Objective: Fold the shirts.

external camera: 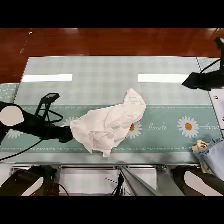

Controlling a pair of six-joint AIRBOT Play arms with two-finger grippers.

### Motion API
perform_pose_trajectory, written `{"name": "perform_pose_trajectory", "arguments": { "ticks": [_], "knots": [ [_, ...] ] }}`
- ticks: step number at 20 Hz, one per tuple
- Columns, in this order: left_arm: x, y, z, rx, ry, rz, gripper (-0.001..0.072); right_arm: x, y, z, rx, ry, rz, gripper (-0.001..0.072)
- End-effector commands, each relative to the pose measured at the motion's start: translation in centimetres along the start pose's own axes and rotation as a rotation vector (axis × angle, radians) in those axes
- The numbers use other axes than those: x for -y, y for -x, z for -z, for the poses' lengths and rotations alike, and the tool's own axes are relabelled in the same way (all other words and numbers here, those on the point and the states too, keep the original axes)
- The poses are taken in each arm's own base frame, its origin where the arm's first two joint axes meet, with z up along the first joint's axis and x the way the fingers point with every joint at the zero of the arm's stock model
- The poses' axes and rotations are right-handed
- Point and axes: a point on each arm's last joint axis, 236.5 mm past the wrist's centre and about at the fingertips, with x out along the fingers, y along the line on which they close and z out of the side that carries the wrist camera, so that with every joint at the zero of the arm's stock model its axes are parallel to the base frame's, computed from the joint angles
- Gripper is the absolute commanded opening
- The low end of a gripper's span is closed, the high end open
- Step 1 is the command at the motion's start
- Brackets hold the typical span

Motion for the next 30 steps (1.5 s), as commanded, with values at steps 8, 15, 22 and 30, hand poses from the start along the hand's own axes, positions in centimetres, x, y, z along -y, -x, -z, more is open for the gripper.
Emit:
{"name": "perform_pose_trajectory", "arguments": {
  "ticks": [8,15,22,30],
  "knots": [
    [7.6,-6.5,-0.3,-0.018,0.065,0.33,0.072,0.9,-5.5,7.5,-0.134,-0.123,-0.089,0.0497],
    [6.0,-11.0,0.3,-0.146,0.134,0.261,0.0026,0.1,-5.5,7.2,-0.125,-0.143,-0.121,0.0498],
    [6.2,-9.6,0.0,-0.093,0.081,0.261,0.0025,-5.0,-9.0,6.7,-0.178,-0.268,-0.358,0.0497],
    [7.9,-5.8,-0.9,0.057,0.005,0.313,0.0025,-11.9,-17.0,8.9,-0.242,-0.212,-0.358,0.0497]
  ]
}}
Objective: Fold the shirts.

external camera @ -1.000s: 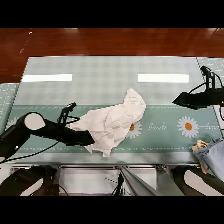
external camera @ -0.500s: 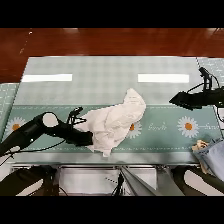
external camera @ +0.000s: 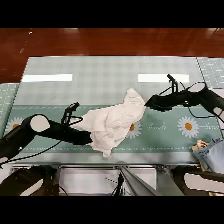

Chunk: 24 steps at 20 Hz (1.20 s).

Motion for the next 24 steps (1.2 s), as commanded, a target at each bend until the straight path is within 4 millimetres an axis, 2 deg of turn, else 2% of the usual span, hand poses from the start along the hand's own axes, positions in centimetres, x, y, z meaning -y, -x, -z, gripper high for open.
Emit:
{"name": "perform_pose_trajectory", "arguments": {
  "ticks": [1,3,4,5,6,7,8,9,11,13,14,16,18,20,21,22,24],
  "knots": [
    [1.0,1.2,-0.3,0.051,-0.036,0.019,0.0025,-1.6,-3.3,-1.5,0.068,-0.054,-0.018,0.0497],
    [1.5,1.7,-0.8,0.075,-0.051,0.027,0.0025,-2.8,-4.5,-2.3,0.11,-0.085,-0.041,0.0493],
    [1.9,2.1,-1.3,0.094,-0.061,0.031,0.0025,-3.1,-5.0,-2.5,0.119,-0.091,-0.043,0.0462],
    [2.5,2.6,-2.0,0.12,-0.072,0.037,0.0025,-3.5,-5.3,-2.5,0.125,-0.091,-0.047,0.0324],
    [3.1,3.3,-2.8,0.147,-0.085,0.045,0.0025,-3.8,-5.2,-2.8,0.134,-0.092,-0.054,0.0083],
    [3.9,4.4,-3.8,0.181,-0.118,0.051,0.0025,-4.4,-4.3,-3.4,0.145,-0.079,-0.071,0.0031],
    [5.0,6.2,-5.1,0.234,-0.151,0.061,0.0025,-5.3,-2.9,-4.1,0.162,-0.039,-0.091,0.0031],
    [5.9,8.5,-6.5,0.297,-0.181,0.059,0.0025,-6.6,-0.6,-5.3,0.198,0.017,-0.116,0.0031],
    [7.6,15.2,-9.3,0.466,-0.263,0.009,0.0024,-9.4,6.2,-8.3,0.33,0.096,-0.158,0.003],
    [9.1,24.0,-11.1,0.676,-0.335,-0.079,0.0024,-12.4,14.9,-10.7,0.513,0.177,-0.184,0.003],
    [9.9,28.2,-11.4,0.784,-0.359,-0.121,0.0024,-14.0,19.6,-11.3,0.61,0.225,-0.189,0.003],
    [11.8,36.3,-11.0,0.996,-0.394,-0.188,0.0024,-16.9,27.7,-10.9,0.783,0.302,-0.188,0.003],
    [14.0,42.6,-9.7,1.166,-0.425,-0.224,0.0024,-19.7,34.2,-9.1,0.925,0.366,-0.186,0.003],
    [16.7,47.7,-7.9,1.322,-0.469,-0.234,0.0024,-22.1,38.9,-6.7,1.034,0.406,-0.187,0.003],
    [18.0,49.5,-7.1,1.381,-0.495,-0.229,0.0024,-23.1,40.5,-5.5,1.073,0.426,-0.183,0.003],
    [19.2,50.9,-6.2,1.431,-0.519,-0.218,0.0024,-24.1,41.8,-4.2,1.104,0.445,-0.175,0.003],
    [21.1,52.5,-4.6,1.484,-0.56,-0.196,0.0024,-25.5,42.9,-1.8,1.124,0.465,-0.187,0.003]
  ]
}}
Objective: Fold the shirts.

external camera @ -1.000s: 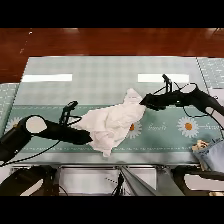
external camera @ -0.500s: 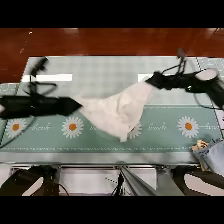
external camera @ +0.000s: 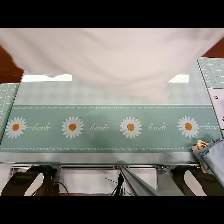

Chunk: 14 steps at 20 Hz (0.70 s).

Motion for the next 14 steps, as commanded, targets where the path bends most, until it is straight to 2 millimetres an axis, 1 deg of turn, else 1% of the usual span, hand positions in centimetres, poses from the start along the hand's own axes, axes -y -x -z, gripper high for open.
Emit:
{"name": "perform_pose_trajectory", "arguments": {
  "ticks": [1,2,3,4,5,7,8,9,11,12,13,14],
  "knots": [
    [2.1,4.0,-5.3,0.166,-0.048,0.012,0.0024,-4.6,4.6,-1.5,0.064,0.056,-0.019,0.003],
    [2.6,4.6,-5.6,0.178,-0.053,0.021,0.0024,-5.4,5.2,-0.5,0.028,0.063,-0.031,0.003],
    [2.9,5.1,-5.4,0.171,-0.058,0.024,0.0024,-5.9,5.7,0.8,-0.02,0.062,-0.033,0.003],
    [3.1,5.4,-4.7,0.146,-0.062,0.025,0.0024,-6.1,6.3,2.4,-0.08,0.063,-0.026,0.003],
    [3.1,5.4,-3.6,0.1,-0.064,0.026,0.0024,-6.1,6.8,4.0,-0.146,0.065,-0.013,0.003],
    [2.8,5.1,-0.2,-0.046,-0.066,0.02,0.0024,-5.3,7.8,7.7,-0.302,0.057,0.022,0.003],
    [2.2,5.0,1.8,-0.134,-0.068,0.004,0.0024,-4.5,8.5,9.6,-0.39,0.051,0.052,0.003],
    [1.3,4.8,3.6,-0.211,-0.066,-0.022,0.0024,-3.3,9.2,11.5,-0.482,0.035,0.1,0.003],
    [-1.5,3.8,7.1,-0.362,-0.053,-0.101,0.0024,-0.8,10.7,14.3,-0.638,0.016,0.19,0.003],
    [-2.8,2.7,8.8,-0.43,-0.049,-0.124,0.0024,0.3,11.2,15.2,-0.695,0.006,0.225,0.003],
    [-3.7,1.3,10.5,-0.49,-0.056,-0.119,0.0024,1.3,11.2,16.0,-0.735,-0.012,0.248,0.003],
    [-4.7,-0.6,12.5,-0.558,-0.044,-0.108,0.0024,2.1,10.8,16.7,-0.761,-0.034,0.253,0.003]
  ]
}}
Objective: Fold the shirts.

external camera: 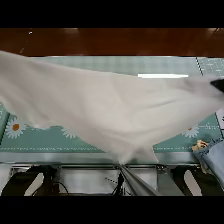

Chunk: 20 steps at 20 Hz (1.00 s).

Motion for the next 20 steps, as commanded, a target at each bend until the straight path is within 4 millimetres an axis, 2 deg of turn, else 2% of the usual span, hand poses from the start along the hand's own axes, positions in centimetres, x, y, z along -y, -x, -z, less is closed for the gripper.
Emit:
{"name": "perform_pose_trajectory", "arguments": {
  "ticks": [1,3,5,7,9,11,12,13,15,17,18,19,20],
  "knots": [
    [-2.9,-6.6,5.5,-0.269,0.015,-0.007,0.0024,3.3,-2.2,4.2,-0.216,-0.081,0.062,0.003],
    [-3.8,-12.0,7.2,-0.363,0.049,0.042,0.0024,4.3,-5.7,5.0,-0.268,-0.104,0.048,0.003],
    [-4.8,-17.1,8.0,-0.41,0.075,0.084,0.0024,6.6,-9.9,5.0,-0.283,-0.083,0.096,0.003],
    [-6.6,-21.9,8.7,-0.424,0.086,0.079,0.0024,9.0,-14.2,3.0,-0.236,-0.037,0.158,0.003],
    [-8.3,-26.1,9.5,-0.422,0.123,0.061,0.0025,11.0,-18.1,-0.3,-0.125,-0.05,0.18,0.003],
    [-8.6,-29.3,10.7,-0.436,0.171,0.083,0.0025,13.2,-21.6,-2.8,-0.03,-0.1,0.197,0.003],
    [-8.5,-30.8,11.8,-0.461,0.199,0.103,0.0025,14.3,-23.2,-3.1,-0.018,-0.128,0.209,0.003],
    [-7.9,-32.1,13.0,-0.493,0.227,0.132,0.0025,15.4,-24.9,-2.5,-0.037,-0.154,0.219,0.003],
    [-6.8,-34.2,15.7,-0.573,0.276,0.175,0.0025,17.0,-27.7,0.1,-0.132,-0.192,0.23,0.003],
    [-5.5,-35.4,19.5,-0.698,0.294,0.209,0.0028,18.0,-29.6,2.5,-0.215,-0.218,0.236,0.003],
    [-5.1,-35.3,20.9,-0.757,0.299,0.224,0.0098,18.3,-30.0,3.1,-0.237,-0.217,0.237,0.0031],
    [-4.9,-34.8,21.9,-0.806,0.304,0.235,0.0304,18.4,-30.1,3.3,-0.245,-0.208,0.238,0.003],
    [-5.5,-33.8,22.5,-0.849,0.311,0.219,0.0403,18.5,-30.0,3.3,-0.244,-0.194,0.238,0.003]
  ]
}}
